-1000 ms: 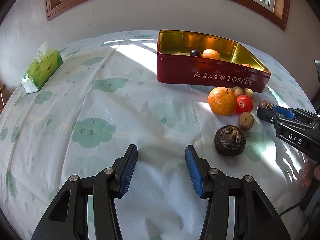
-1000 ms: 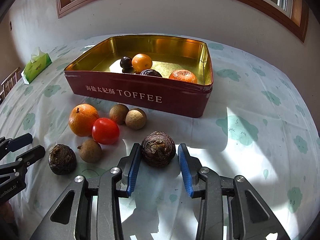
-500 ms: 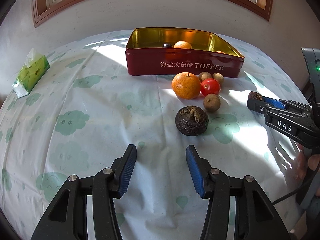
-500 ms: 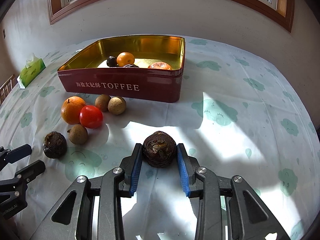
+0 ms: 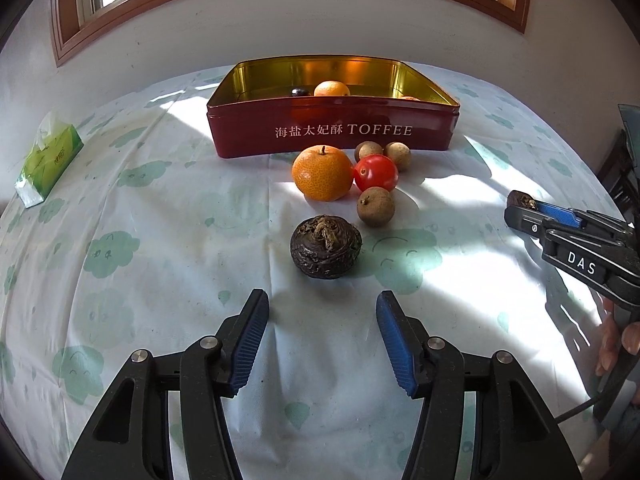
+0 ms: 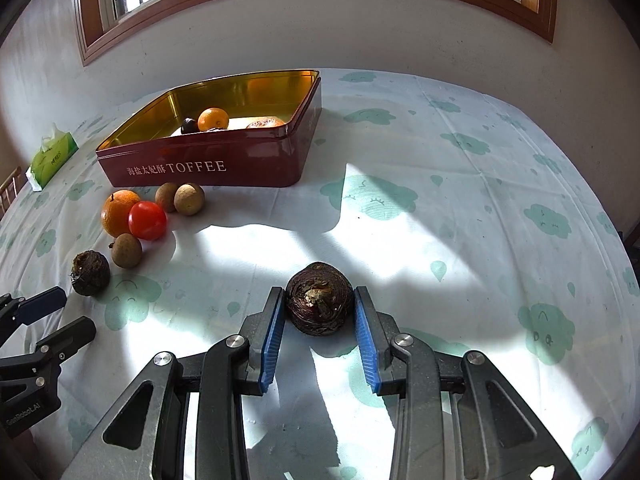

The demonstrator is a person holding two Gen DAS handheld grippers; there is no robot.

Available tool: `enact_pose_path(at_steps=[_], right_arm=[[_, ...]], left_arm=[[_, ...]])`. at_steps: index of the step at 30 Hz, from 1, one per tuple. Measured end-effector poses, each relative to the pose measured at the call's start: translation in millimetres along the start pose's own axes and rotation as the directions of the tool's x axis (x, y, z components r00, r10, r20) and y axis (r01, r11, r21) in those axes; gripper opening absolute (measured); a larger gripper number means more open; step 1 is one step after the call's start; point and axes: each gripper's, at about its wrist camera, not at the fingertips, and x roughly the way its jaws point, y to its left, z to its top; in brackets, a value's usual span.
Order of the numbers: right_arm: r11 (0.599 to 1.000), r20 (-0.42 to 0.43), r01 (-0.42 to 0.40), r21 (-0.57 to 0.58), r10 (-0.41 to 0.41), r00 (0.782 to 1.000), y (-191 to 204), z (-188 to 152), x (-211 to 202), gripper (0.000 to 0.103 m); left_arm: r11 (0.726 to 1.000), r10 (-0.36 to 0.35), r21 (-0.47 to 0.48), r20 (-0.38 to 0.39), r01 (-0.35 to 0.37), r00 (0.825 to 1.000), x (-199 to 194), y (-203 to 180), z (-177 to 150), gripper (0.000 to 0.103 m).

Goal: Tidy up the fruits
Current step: 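Grasp a dark wrinkled fruit with the right tool while the left tool grasps another, then carry both dark wrinkled fruits over the red tin with both tools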

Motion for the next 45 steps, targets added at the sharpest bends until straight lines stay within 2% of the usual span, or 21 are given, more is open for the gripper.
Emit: enact_pose_path(at_steps=[9,15,20,45], right_arm=[[1.0,-0.001,-0.001,-0.001,0.001,1.0,0.5,-0.2,0.0,0.032],[1.0,-0.001,0.001,-0.002,-0.001,1.0,1.0,-0.3,0.2,0.032],[1.0,-0.001,0.003,-0.004,-0.003,1.0,1.3,-0.3,0.3,0.032],[0.999,0.0,0.029,-0.021,-0.029,1.0,4.3,-0.1,0.6,0.032]], left_arm=[[0.999,0.023,-0.023,0.001,-0.023,1.0,16.5,4.2,20.0,0.057],[1.0,0.024,-0.015,0.017,-0.023,1.0,18.2,9.4,20.8,0.056],[1.0,0.013,-0.013,0.029,-0.013,0.999,17.0,13.8,20.4,0.04],[1.0,0.012,-0.021,0.039,-0.012,0.999,16.2,20.4,19.4,0.039]])
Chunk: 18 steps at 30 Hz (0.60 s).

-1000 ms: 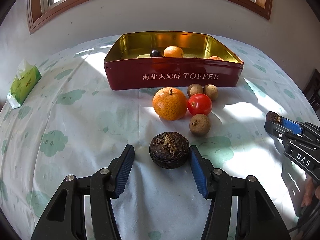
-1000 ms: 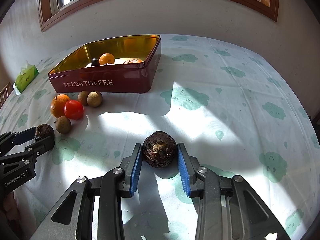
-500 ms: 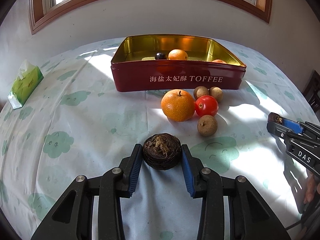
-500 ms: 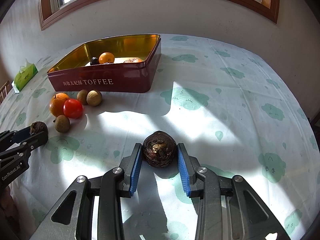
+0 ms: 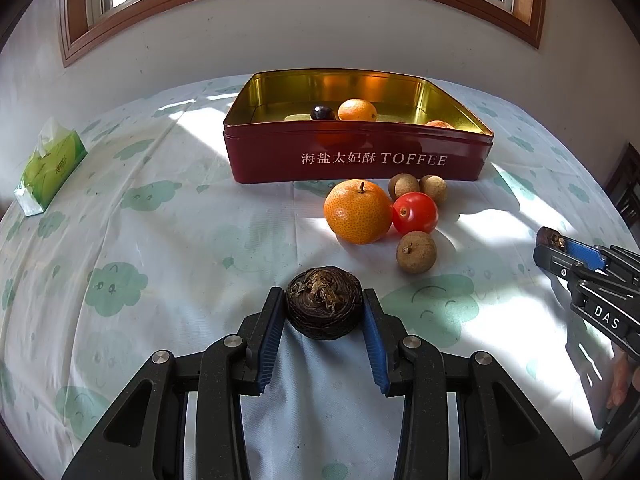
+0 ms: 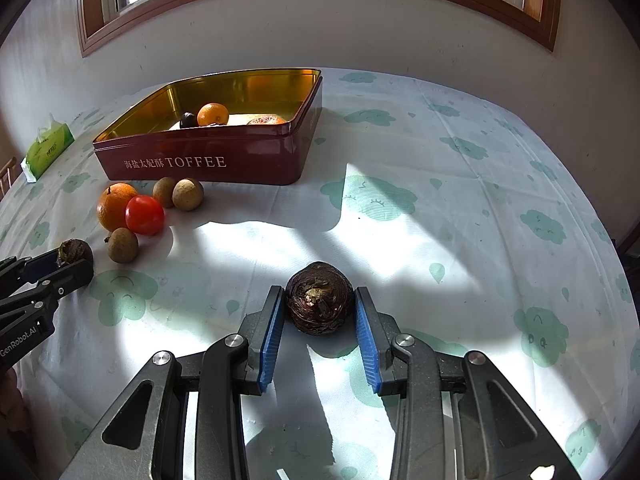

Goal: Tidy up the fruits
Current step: 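Carry both dark wrinkled fruits over the red tin with both tools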

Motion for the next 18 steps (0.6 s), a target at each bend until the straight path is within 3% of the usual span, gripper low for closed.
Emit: enact_pose_path(at_steps=[18], right_arm=[[0.999,-0.001,0.009,0.033,-0.009,1.0,-0.2,1.6,0.7,0.031]], left_arm=[[1.0,-0.006,-0.008,0.001,0.006,1.0,0.2,-0.7,0.5,0.039]])
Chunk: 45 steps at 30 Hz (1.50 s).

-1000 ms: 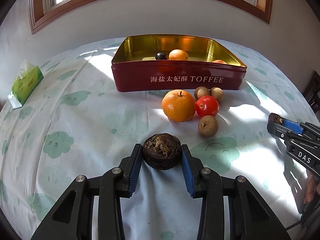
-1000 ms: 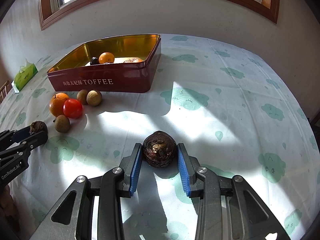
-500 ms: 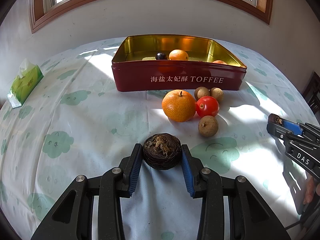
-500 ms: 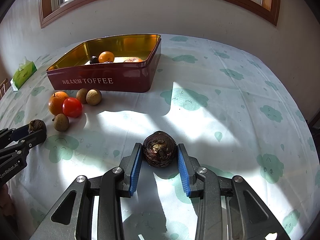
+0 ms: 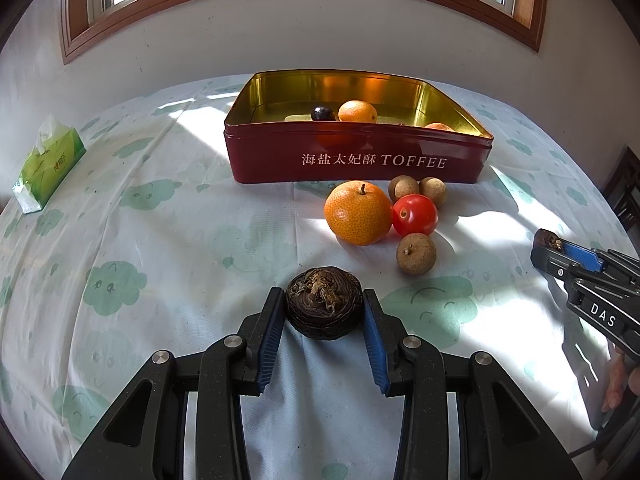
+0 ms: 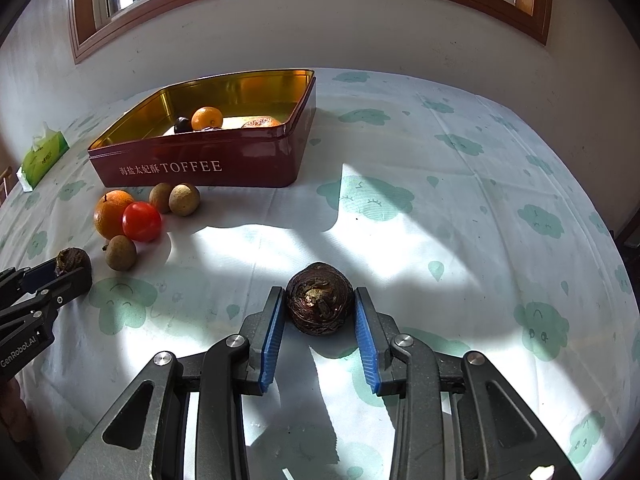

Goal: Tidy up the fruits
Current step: 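Carry both dark wrinkled fruits over the red tin with both tools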

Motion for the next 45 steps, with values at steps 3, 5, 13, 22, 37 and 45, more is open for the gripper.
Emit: enact_pose_path(at_steps=[3,5,13,22,37,45], right_arm=[[1.0,-0.004,0.004,0.007,-0.003,1.0,0.2,0.9,0.6,0.031],[1.0,-0.006,0.003,0.008,-0.003,1.0,0.1,1.2,0.7,0.031],[1.0,-0.004,-0.016,0.026,0.016,1.0,-2.1,3.6,-1.2,0.031],[0.999,0.032,-0.041,0.021,0.04,0.999,1.2,21.1,-9.8,0.031],[0.994,0.111,-0.101,-0.05,0.106,0.988,24.3,87.2,-14.4,0.031],[0.988,0.093,-0.111,-0.105,0.12,0.988,44.3,114.8,8.9,0.031]], left_arm=[[1.0,0.003,0.004,-0.001,-0.003,1.0,0.4,-0.2,0.6,0.039],[1.0,0.007,-0.001,-0.001,-0.007,1.0,1.1,0.3,1.8,0.039],[0.999,0.011,-0.032,0.008,-0.01,1.0,-1.0,13.1,11.5,0.039],[0.999,0.028,-0.042,0.052,-0.026,0.998,-8.7,27.8,33.0,0.039],[1.0,0.01,-0.009,0.158,-0.008,0.987,-8.7,39.5,113.5,0.039],[1.0,-0.024,0.002,0.106,0.024,0.994,21.6,35.1,133.9,0.039]])
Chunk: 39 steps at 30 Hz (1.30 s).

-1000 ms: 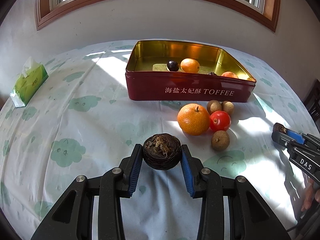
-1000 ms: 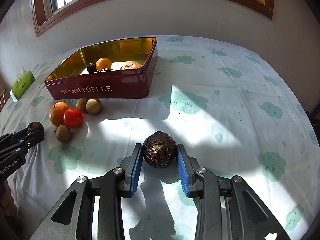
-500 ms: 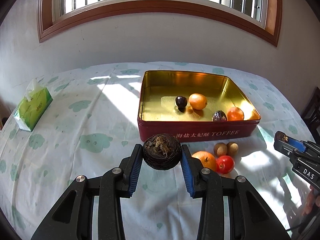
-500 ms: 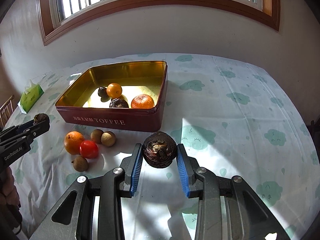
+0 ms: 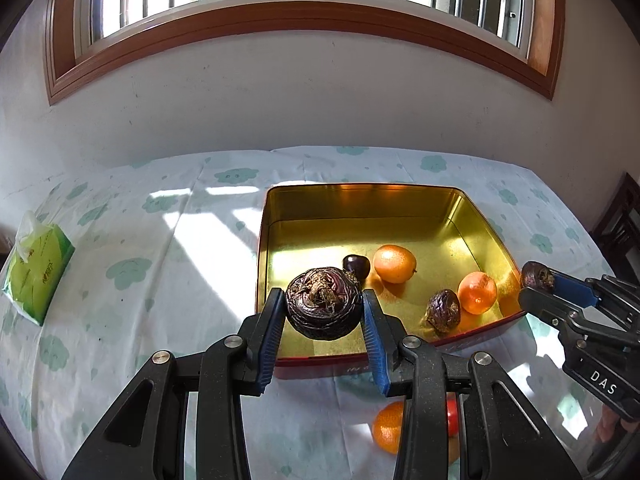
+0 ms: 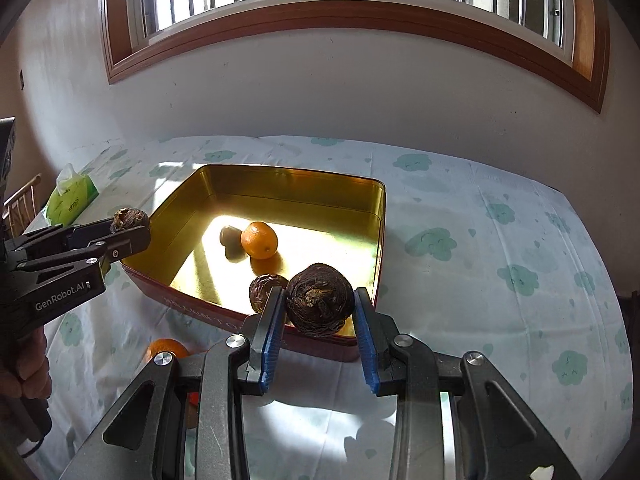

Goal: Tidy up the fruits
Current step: 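Carry both dark wrinkled fruits over the red tin with both tools, then lower both tools into the tin and open them to drop the fruits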

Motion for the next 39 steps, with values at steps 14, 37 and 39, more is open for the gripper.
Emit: enact_pose_path(at_steps=[14,37,39], right_arm=[[1.0,-0.061,-0.005,-0.021,0.003,0.998,8.1,10.3,43.9,0.031],[1.0,-0.079,0.0,-0.024,-0.002,0.997,9.8,7.0,54.7,0.033],[1.0,-0.079,-0.005,-0.021,0.003,0.997,9.3,6.9,54.6,0.037]], left_arm=[[1.0,0.026,0.002,-0.061,-0.026,0.998,41.5,2.9,1.4,0.039],[0.999,0.03,0.016,-0.084,-0.029,0.996,51.0,0.1,-4.7,0.04],[0.999,0.03,0.016,-0.085,-0.029,0.996,51.1,-0.3,-4.4,0.04]])
